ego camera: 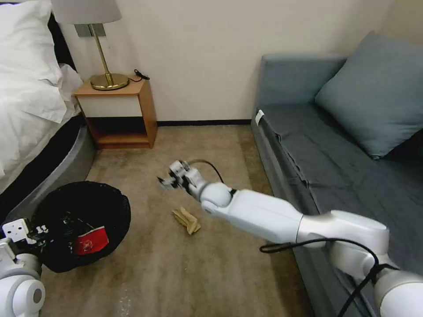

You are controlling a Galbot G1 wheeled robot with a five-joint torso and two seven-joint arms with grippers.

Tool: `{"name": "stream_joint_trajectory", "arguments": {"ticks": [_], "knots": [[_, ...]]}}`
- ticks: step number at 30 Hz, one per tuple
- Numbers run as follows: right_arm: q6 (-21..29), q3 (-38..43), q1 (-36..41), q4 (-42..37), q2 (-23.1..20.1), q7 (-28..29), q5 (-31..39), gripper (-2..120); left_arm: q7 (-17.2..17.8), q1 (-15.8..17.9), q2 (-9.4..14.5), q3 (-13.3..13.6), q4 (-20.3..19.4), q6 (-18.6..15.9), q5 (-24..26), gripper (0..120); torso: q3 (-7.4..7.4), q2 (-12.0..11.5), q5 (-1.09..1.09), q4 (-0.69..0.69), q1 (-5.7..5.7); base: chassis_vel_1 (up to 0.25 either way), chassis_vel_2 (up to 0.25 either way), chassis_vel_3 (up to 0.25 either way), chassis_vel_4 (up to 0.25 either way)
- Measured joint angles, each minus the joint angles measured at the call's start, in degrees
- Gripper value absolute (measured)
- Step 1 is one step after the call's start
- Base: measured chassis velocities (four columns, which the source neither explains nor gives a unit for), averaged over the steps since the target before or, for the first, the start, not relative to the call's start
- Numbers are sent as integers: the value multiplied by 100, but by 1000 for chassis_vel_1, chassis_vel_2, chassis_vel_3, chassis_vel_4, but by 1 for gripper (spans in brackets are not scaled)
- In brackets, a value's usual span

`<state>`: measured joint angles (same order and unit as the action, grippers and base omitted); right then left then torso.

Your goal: Pick up the trash bin, then pick up the garbage on the floor and place it into the trash bin.

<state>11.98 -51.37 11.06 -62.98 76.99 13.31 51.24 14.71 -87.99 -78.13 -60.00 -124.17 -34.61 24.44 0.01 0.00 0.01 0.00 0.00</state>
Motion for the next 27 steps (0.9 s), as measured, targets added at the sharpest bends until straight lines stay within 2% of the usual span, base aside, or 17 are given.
{"name": "stream_joint_trajectory", "arguments": {"ticks": [4,11,19,22,27], "knots": [[547,219,267,294,95,23,130,100,21,-83,-47,36,-160,1,-82,3,-1,0,0,0,0,0,0,0,0],[711,82,548,504,113,-88,-46,100,34,-130,-81,20,-251,-6,-121,3,-1,0,0,0,0,0,0,0,0],[529,-292,769,806,216,-268,-266,100,38,-153,-89,-30,-265,-7,-123,3,-1,0,0,0,0,0,0,0,0],[317,-500,786,1097,358,-367,-324,100,38,-154,-103,-35,-293,-7,-121,3,-1,0,-1,0,0,0,0,0,0],[70,-614,768,1553,568,-528,-438,94,37,-190,-125,-57,-395,-6,-102,3,-1,0,-1,0,0,0,0,0,0]]}}
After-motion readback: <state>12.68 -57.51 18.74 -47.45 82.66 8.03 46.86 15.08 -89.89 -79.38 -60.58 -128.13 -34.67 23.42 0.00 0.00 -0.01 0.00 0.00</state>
